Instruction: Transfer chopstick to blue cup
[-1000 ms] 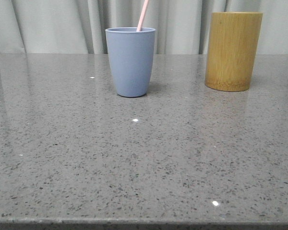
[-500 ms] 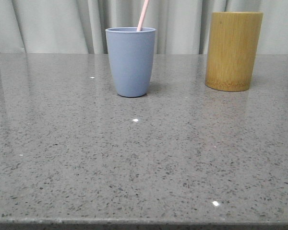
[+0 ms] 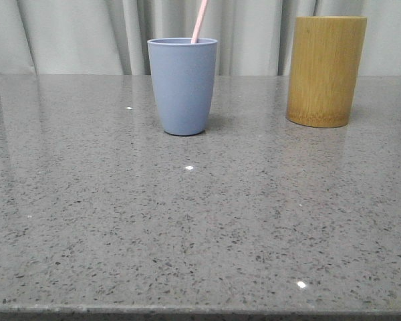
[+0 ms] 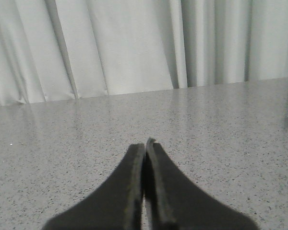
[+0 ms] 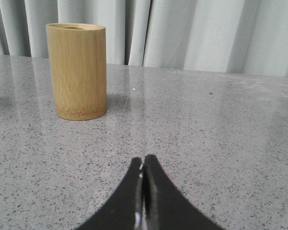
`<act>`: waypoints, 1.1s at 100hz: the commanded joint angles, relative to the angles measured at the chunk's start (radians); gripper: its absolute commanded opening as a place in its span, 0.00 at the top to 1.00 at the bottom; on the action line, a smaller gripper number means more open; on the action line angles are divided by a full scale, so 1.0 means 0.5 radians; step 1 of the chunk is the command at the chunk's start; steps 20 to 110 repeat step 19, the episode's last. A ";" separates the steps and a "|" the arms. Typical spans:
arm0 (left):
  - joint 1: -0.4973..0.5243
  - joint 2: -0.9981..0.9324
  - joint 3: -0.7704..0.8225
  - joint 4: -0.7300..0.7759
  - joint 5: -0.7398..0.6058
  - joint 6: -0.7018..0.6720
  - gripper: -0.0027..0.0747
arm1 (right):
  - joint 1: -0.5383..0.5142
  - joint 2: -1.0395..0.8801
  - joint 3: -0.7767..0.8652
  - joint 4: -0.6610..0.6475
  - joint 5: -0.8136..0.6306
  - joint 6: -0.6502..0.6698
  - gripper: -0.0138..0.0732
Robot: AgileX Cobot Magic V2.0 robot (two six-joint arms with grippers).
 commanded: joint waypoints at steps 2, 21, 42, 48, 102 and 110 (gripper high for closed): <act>-0.021 -0.067 0.014 0.000 -0.160 -0.017 0.99 | -0.008 -0.041 -0.002 0.000 -0.168 -0.021 0.92; -0.021 -0.067 0.014 0.000 -0.160 -0.017 0.99 | -0.008 -0.041 -0.002 0.000 -0.168 -0.021 0.92; -0.021 -0.067 0.014 0.000 -0.160 -0.017 0.99 | -0.008 -0.041 -0.002 0.000 -0.168 -0.021 0.92; -0.021 -0.067 0.014 0.000 -0.160 -0.017 0.99 | -0.008 -0.041 -0.002 0.000 -0.168 -0.021 0.92; -0.021 -0.067 0.014 0.000 -0.160 -0.017 0.99 | -0.008 -0.041 -0.002 0.000 -0.168 -0.021 0.92; -0.021 -0.067 0.014 0.000 -0.160 -0.017 0.99 | -0.008 -0.041 -0.002 0.000 -0.168 -0.021 0.92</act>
